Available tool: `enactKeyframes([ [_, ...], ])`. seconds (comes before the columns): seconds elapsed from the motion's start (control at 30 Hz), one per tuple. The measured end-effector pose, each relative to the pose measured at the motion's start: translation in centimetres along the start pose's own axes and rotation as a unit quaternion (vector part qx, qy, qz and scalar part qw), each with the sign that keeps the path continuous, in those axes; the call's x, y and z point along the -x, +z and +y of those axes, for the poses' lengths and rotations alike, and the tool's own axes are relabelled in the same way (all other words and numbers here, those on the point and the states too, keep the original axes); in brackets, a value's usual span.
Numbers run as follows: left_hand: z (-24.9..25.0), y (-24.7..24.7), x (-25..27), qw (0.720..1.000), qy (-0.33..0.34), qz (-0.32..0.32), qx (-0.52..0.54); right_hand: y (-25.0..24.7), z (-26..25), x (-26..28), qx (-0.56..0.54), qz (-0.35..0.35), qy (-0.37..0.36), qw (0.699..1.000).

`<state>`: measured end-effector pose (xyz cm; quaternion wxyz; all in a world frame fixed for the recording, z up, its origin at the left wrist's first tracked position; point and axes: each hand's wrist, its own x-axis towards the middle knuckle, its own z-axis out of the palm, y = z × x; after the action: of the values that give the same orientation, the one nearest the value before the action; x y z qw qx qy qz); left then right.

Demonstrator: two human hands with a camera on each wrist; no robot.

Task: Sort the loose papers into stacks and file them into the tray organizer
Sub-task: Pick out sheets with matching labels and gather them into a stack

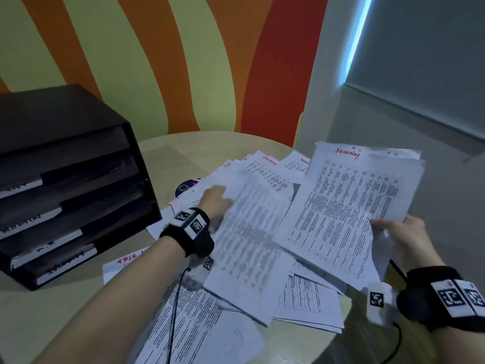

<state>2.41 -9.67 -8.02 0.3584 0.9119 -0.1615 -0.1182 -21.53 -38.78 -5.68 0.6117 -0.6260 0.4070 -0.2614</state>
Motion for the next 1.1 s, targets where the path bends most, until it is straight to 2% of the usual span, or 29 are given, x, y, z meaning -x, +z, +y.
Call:
enactKeyframes([
  [0.07,-0.1,-2.0,-0.3,0.991,0.008,0.067,0.119,0.1,0.1,-0.1,0.017,-0.016,0.014,1.0],
  [0.13,0.5,-4.6,0.3,0.95,0.025,0.117,0.288,0.3,0.2,-0.3,0.035,-0.025,0.02,0.999],
  [0.2,1.4,-7.5,1.2,0.919,0.043,0.149,0.362,0.8,0.3,-0.3,0.042,-0.038,0.02,0.998],
  [0.3,1.7,-10.2,1.6,0.905,0.062,0.154,0.391,1.7,0.4,-0.3,0.038,-0.052,0.02,0.998],
  [0.4,1.8,-10.5,1.6,0.901,0.065,0.155,0.401,3.0,-0.2,0.1,0.056,-0.076,-0.001,0.996],
  [0.5,1.8,-10.7,1.7,0.899,0.061,0.195,0.386,3.7,-0.5,0.1,0.092,-0.08,-0.032,0.992],
  [0.6,1.5,-11.4,1.2,0.884,0.036,0.238,0.4,3.6,-0.8,0.0,0.111,-0.07,-0.04,0.991],
  [0.7,2.1,-10.2,1.5,0.899,0.033,0.2,0.388,3.7,-1.3,0.2,0.089,-0.092,-0.018,0.992],
  [0.83,3.1,-5.2,1.9,0.935,0.033,0.104,0.337,5.2,-2.1,2.1,0.066,-0.166,-0.007,0.984],
  [0.93,3.3,-1.8,1.7,0.948,0.027,0.04,0.314,6.9,-2.4,3.5,0.043,-0.225,-0.004,0.974],
  [1.03,3.7,0.5,1.6,0.955,0.001,0.044,0.293,8.0,-2.0,3.9,-0.013,-0.24,0.023,0.97],
  [1.1,3.8,1.5,1.6,0.948,-0.022,0.043,0.314,8.1,-1.6,3.7,-0.001,-0.238,0.009,0.971],
])
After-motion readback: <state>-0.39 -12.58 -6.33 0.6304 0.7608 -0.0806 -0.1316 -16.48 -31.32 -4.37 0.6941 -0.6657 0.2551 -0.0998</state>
